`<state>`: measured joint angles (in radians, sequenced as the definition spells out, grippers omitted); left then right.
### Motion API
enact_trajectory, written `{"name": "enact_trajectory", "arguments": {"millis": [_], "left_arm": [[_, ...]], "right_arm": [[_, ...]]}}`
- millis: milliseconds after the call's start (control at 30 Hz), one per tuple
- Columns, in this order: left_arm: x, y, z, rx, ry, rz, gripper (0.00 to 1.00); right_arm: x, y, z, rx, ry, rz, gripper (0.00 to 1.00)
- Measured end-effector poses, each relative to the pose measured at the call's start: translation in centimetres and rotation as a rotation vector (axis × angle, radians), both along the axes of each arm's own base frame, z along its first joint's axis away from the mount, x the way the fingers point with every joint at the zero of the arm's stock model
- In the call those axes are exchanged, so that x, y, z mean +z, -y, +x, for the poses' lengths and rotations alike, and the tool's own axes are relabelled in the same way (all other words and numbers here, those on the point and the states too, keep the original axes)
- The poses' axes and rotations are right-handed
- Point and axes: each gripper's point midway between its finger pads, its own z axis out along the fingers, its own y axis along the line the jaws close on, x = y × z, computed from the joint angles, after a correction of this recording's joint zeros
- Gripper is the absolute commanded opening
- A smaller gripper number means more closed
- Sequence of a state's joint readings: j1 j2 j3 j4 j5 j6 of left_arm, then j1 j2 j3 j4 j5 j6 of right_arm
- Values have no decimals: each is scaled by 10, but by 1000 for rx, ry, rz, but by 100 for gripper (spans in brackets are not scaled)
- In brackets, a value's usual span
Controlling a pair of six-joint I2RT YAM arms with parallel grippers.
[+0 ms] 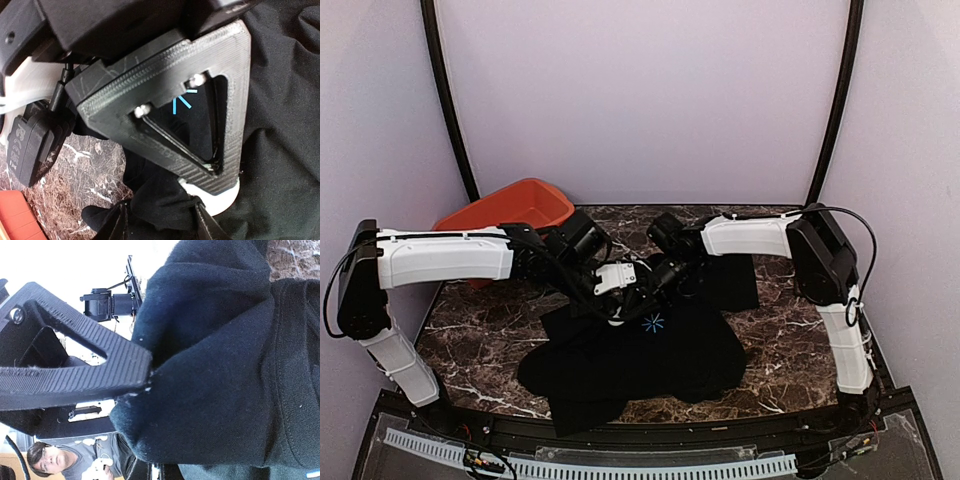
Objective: Pin the brooch onto the clothing
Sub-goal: Pin the flattened clothing onto the flattened clothing.
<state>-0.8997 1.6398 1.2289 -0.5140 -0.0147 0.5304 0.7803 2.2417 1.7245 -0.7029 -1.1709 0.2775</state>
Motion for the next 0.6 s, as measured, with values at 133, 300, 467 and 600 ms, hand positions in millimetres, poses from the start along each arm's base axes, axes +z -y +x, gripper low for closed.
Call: {"name": "enact_trajectory", "arguments": {"millis": [133, 300, 467, 600], "left_arm": [[0, 1, -1, -4, 10, 7, 42], [-1, 3, -3, -12, 43, 34, 42], [-5, 4, -4, -11, 68, 66, 42], [-11, 3, -1, 1, 88, 102, 42]], "right_arm": [[0, -1, 1, -6, -13, -9, 0], [-1, 0, 1, -13, -30, -23, 0], [-4, 0, 1, -18, -42, -39, 0], [-10, 0, 2, -24, -46, -57, 0]]}}
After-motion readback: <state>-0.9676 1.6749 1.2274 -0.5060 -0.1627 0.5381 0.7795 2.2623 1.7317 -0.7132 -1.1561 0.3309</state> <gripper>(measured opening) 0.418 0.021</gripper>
